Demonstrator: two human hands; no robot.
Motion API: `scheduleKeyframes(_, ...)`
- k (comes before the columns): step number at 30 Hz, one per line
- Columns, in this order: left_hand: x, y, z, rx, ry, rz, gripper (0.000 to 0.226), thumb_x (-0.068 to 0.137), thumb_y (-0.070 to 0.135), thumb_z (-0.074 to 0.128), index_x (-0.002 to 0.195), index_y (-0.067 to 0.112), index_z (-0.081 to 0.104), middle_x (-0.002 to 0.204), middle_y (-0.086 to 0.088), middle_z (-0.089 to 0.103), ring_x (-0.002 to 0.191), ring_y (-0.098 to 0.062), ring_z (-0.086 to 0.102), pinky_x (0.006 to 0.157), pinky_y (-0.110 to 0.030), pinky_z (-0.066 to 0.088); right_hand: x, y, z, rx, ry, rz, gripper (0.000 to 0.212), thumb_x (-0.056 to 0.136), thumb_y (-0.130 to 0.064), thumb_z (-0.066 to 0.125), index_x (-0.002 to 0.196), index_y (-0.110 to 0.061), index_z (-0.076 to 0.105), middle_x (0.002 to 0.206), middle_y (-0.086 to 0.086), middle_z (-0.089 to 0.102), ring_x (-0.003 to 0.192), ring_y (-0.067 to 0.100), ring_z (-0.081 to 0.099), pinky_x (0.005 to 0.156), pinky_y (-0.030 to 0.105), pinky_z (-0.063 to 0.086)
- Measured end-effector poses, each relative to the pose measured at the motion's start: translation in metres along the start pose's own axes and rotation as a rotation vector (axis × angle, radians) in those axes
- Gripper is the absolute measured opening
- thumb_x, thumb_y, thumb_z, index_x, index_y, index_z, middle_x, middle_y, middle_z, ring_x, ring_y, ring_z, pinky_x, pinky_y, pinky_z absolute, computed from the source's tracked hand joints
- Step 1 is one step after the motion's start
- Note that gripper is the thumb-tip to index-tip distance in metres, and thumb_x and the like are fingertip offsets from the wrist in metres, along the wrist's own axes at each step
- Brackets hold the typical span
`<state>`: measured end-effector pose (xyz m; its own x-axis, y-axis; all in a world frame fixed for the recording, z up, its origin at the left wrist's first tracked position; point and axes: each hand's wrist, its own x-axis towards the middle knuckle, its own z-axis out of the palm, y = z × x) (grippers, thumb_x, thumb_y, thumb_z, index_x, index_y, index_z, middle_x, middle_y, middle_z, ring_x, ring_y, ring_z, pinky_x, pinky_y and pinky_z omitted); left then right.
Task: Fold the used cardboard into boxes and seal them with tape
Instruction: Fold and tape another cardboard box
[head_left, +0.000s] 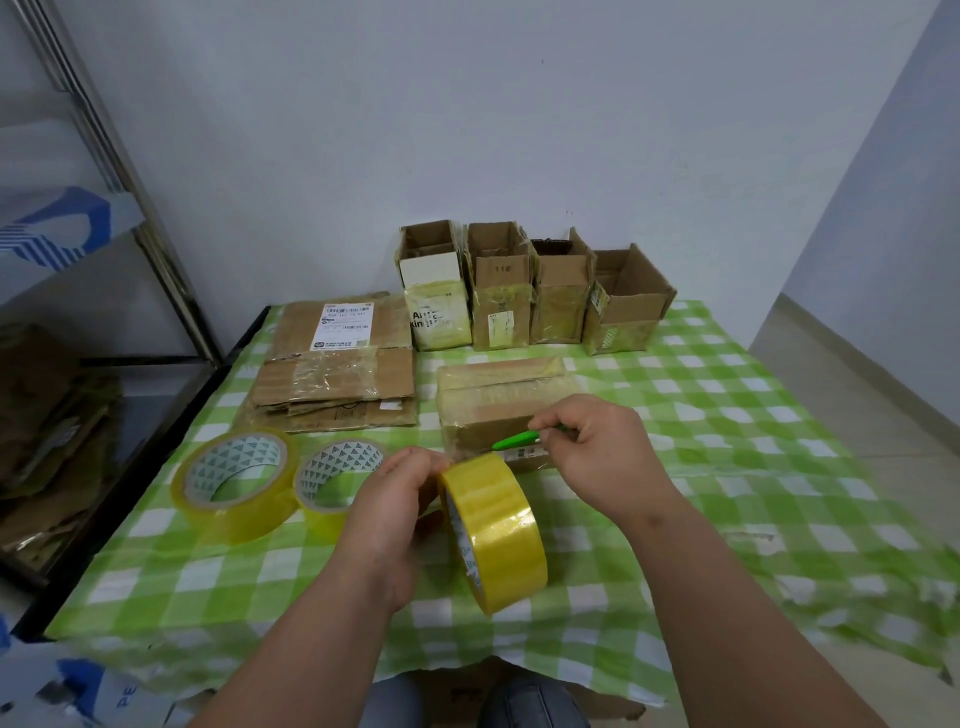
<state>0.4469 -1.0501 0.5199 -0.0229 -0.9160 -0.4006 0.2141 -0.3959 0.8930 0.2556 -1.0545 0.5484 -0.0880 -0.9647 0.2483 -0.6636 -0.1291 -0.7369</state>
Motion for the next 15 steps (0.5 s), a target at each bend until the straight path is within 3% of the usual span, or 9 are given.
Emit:
scheduleKeyframes(4,0.000,0.001,-0.002,-0.016,-0.035,-0.004,0.034,0.083,0.023,0.055,0.110,0.004,0.067,0.108,-0.015,0.072,0.101,-0.034,0.063,0.084,-0.046,0.049,-0.004,0.015,-0.003,-0.067,-0.023,0.120,0.020,0.091,-0.007,0.061,0.095,-0.019,0.076,0.078,-0.014,0.060,0.059,0.006,0.054,0.052,0.012,0.041)
scheduleKeyframes(8,-0.005,0.004,0.001,-0.029,-0.067,0.034,0.016,0.087,0.017,0.053,0.096,0.011,0.065,0.104,-0.008,0.075,0.096,-0.029,0.063,0.082,-0.042,0.048,-0.010,0.029,0.002,-0.031,-0.001,0.261,0.017,0.093,-0.012,0.061,0.096,-0.024,0.072,0.079,-0.001,0.067,0.057,0.016,0.057,0.052,0.026,0.047)
scheduleKeyframes(12,-0.008,0.006,0.003,-0.009,-0.058,0.053,0.011,0.088,0.013,0.054,0.082,0.015,0.063,0.088,-0.010,0.069,0.084,-0.027,0.058,0.070,-0.035,0.046,-0.017,0.035,0.008,-0.150,-0.050,0.304,0.026,0.093,-0.017,0.059,0.116,-0.028,0.064,0.106,-0.004,0.069,0.079,0.017,0.064,0.073,0.033,0.054)
scheduleKeyframes(15,-0.010,0.007,0.004,0.003,-0.050,0.066,0.012,0.088,0.014,0.055,0.079,0.016,0.064,0.076,-0.005,0.063,0.078,-0.025,0.056,0.066,-0.033,0.045,-0.019,0.032,0.007,-0.469,-0.048,0.300,0.030,0.092,-0.025,0.061,0.121,-0.032,0.062,0.126,-0.007,0.056,0.116,0.020,0.051,0.100,0.037,0.038)
